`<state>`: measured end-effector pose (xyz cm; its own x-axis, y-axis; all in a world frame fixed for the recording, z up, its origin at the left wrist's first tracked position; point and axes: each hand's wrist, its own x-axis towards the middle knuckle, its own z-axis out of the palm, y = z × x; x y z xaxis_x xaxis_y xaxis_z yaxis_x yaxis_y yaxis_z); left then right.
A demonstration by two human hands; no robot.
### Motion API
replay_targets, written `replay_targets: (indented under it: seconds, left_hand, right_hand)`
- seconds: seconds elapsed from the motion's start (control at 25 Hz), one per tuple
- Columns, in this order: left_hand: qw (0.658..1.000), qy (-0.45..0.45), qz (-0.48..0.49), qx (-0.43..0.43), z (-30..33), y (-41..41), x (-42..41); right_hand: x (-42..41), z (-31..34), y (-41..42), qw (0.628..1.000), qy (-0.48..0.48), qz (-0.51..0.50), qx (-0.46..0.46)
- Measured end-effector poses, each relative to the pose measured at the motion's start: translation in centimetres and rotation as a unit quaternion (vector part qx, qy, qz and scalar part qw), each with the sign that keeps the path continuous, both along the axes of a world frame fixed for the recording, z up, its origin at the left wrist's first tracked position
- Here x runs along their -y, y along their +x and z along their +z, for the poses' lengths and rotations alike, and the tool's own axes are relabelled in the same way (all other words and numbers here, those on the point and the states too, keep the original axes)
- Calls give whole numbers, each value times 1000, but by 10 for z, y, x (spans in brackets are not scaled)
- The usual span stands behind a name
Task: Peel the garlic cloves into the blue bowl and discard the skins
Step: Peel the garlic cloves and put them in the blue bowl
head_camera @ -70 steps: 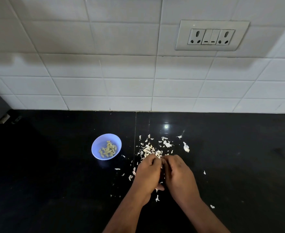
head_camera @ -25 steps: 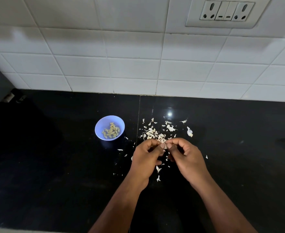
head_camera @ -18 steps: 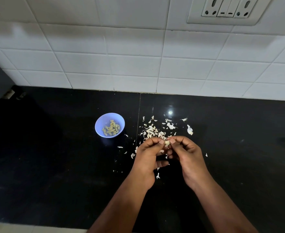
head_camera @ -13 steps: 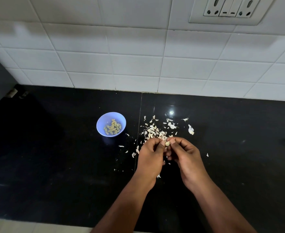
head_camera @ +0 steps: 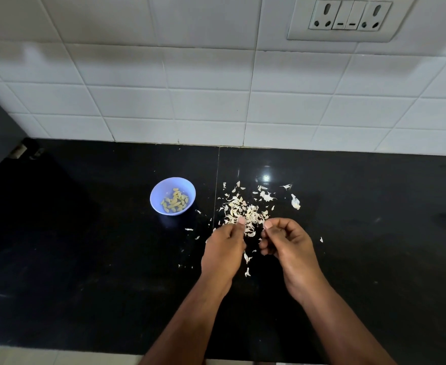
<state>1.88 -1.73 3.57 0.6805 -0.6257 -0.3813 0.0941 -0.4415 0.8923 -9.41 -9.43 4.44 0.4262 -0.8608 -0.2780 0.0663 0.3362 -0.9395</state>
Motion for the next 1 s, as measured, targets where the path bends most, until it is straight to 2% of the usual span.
replay_targets:
  seconds: [0.2,0.28,0.44,0.52,0.6,0.72,0.84,0.92,1.0]
  left_hand:
    - [996,-32,-65,-43,-1,-5,-1]
    - [994,-54,-90,-43,3,-7,0]
    - [988,-76,-135,-19,2,-10,1]
    - [986,-65,-153,22,-1,-9,0]
    - [981,-30,-160,108,-1,-8,-1]
    - [971,13,-119,209,1,-9,1]
    - [978,-5,-74,197,-1,-11,3]
    - [985,-24,-42,164,-2,-11,7]
    - [989,-31,-22,140,-6,-11,10]
  right_hand:
    - [-2,0,-9,991,-105,47,-73]
    - [0,0,-10,985,-138,33,-103]
    - [-4,0,-9,986,-139,-17,-95]
    - [-8,-2,-8,983,-152,-33,-101]
    - [-11,-4,-6,975,-184,-34,-120]
    - [-13,-5,-2,960,-235,-15,-151]
    - [-14,-7,3,940,-292,-12,-175]
    - [-15,-8,9,949,-263,-17,-172]
    - [-15,-12,13,974,-169,-25,-148]
